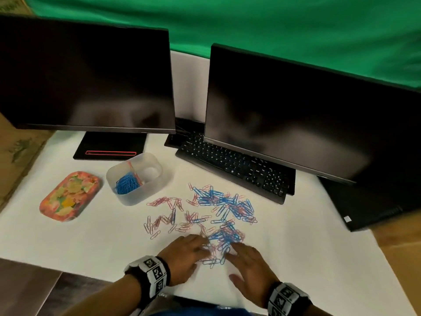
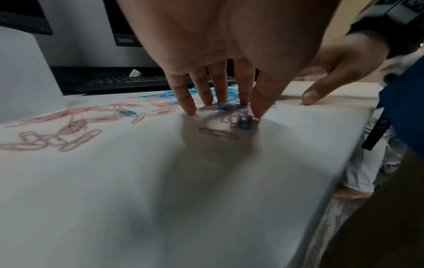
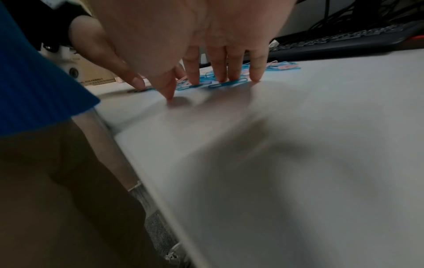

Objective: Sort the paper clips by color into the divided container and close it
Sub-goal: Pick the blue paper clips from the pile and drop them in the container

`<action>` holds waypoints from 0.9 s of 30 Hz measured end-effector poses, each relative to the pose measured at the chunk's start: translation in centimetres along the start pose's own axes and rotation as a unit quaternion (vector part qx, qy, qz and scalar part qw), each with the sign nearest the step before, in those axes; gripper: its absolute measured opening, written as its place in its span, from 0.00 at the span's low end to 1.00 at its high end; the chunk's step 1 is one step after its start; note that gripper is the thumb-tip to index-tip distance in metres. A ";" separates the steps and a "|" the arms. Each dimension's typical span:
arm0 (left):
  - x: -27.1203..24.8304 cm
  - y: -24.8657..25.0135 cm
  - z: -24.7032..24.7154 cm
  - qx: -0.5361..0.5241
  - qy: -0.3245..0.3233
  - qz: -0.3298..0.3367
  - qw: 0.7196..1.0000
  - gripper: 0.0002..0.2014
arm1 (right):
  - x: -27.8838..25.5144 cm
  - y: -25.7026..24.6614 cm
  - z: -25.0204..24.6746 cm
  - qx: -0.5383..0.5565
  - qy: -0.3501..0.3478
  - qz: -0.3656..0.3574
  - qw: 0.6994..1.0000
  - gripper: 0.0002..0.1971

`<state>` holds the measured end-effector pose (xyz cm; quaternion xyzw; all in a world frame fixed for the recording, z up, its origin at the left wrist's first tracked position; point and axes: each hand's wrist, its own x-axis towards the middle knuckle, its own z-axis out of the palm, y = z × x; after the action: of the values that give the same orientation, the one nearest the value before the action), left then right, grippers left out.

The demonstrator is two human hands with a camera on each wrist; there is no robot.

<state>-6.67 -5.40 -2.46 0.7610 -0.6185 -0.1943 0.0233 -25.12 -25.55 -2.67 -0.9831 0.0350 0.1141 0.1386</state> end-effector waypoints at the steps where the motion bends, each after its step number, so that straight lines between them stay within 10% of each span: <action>1: -0.2 -0.2 0.0 0.011 -0.008 -0.003 1.000 0.30 | -0.1 0.1 0.3 -0.025 -0.018 0.012 0.999 0.28; 7: -1.7 -3.4 -0.7 -0.013 0.001 -0.065 0.998 0.29 | 0.4 0.8 0.0 -0.091 -0.060 0.062 0.992 0.30; 13: -1.1 -2.4 -2.0 -0.040 0.069 -0.065 0.995 0.15 | 1.7 0.6 -1.2 -0.013 0.090 -0.018 0.996 0.23; 27: 3.8 2.6 -2.4 -0.070 -0.028 -0.139 0.987 0.09 | 6.8 -0.3 -1.4 -0.083 0.075 -0.080 0.990 0.07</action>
<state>-7.75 -10.10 -0.54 0.8302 -0.4924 -0.2594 0.0324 -18.22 -25.95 -2.87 -0.9967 -0.0430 0.0310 0.0622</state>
